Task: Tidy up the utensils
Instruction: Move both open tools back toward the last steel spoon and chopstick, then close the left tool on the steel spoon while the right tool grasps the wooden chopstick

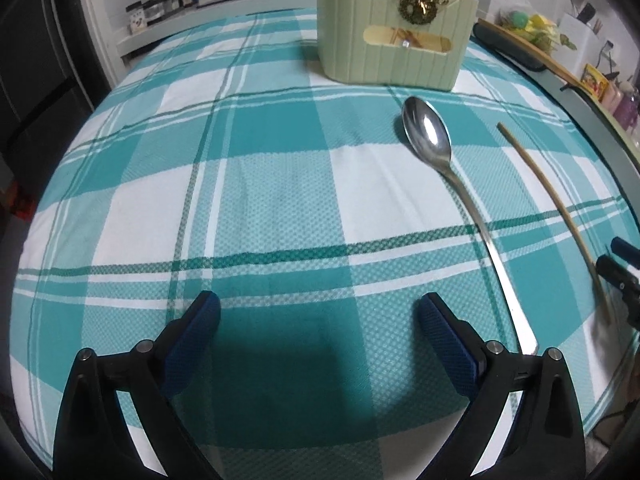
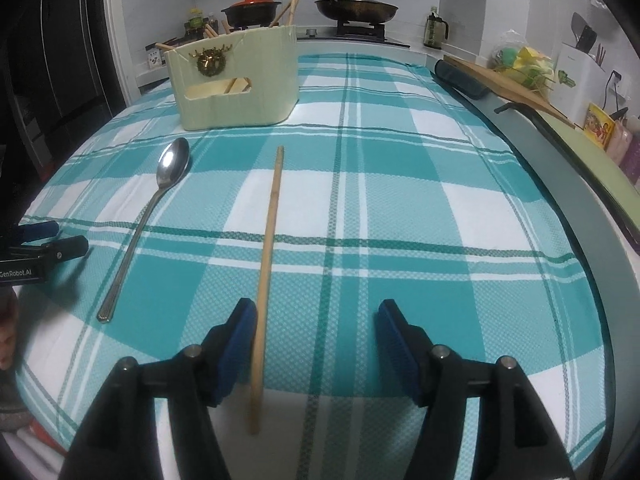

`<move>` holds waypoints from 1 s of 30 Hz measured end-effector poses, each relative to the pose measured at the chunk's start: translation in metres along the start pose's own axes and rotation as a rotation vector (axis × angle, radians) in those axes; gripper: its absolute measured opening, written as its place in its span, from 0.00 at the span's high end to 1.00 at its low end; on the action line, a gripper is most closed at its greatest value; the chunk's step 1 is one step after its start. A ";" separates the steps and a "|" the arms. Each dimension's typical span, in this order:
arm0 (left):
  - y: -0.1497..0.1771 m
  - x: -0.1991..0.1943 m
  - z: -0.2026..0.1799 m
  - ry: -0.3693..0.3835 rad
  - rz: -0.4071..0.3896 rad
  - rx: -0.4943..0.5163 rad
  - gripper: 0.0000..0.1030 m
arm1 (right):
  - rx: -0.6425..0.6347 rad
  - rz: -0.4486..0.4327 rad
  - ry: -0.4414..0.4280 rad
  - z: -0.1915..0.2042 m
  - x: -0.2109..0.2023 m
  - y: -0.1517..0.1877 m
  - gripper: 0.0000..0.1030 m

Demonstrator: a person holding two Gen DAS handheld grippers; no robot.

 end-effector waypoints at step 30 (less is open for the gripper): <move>-0.045 -0.013 -0.071 0.131 -0.136 0.081 0.01 | 0.032 -0.139 -0.031 0.003 -0.033 -0.008 0.25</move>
Point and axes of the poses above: each gripper's, at about its wrist camera, not at the fingertips, and x roughly the way its jaws point, z to its left, y to its underside, the point moved 5 cm from there along x, roughly the way its jaws point, and after that the axes turned 8 degrees about z, right-handed, at the moved point
